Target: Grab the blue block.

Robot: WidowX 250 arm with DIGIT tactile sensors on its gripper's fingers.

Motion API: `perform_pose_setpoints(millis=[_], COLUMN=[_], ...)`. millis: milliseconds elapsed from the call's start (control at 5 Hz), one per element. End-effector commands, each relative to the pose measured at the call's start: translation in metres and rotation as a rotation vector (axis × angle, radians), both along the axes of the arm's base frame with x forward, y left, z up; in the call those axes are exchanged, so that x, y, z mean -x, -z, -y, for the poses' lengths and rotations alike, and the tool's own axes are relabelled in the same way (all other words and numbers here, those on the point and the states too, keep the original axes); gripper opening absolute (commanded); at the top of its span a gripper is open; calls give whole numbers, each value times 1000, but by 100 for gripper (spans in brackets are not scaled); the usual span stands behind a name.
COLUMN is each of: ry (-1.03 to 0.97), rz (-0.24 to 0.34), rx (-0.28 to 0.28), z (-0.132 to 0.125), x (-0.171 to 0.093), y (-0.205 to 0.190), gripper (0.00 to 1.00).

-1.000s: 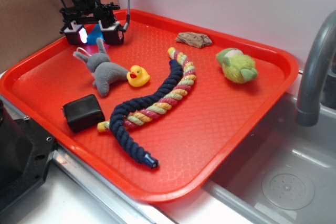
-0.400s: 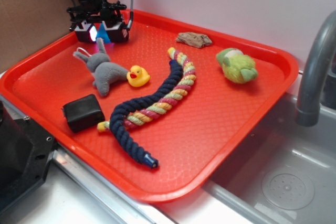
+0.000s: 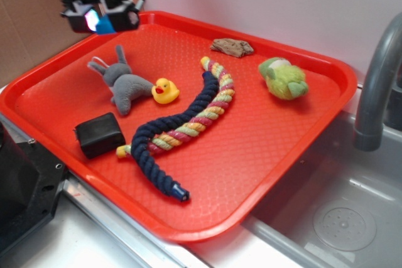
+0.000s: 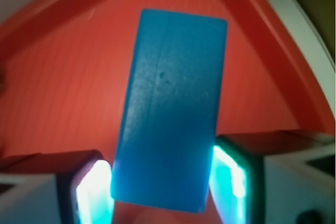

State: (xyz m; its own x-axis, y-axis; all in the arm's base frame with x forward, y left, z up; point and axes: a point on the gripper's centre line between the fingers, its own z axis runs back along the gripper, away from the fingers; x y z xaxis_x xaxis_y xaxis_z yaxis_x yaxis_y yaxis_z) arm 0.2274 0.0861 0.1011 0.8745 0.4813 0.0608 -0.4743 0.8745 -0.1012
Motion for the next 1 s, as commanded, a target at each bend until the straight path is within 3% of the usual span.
perform_pose_setpoints(millis=[0, 200, 400, 600, 800], ry=[103, 189, 337, 365, 328], rz=[-15, -71, -69, -25, -34], rx=[12, 43, 8, -48, -50], z=[10, 18, 44, 52, 44], x=[64, 72, 79, 79, 73], y=[-63, -66, -74, -78, -70], gripper=[0, 0, 0, 0, 0])
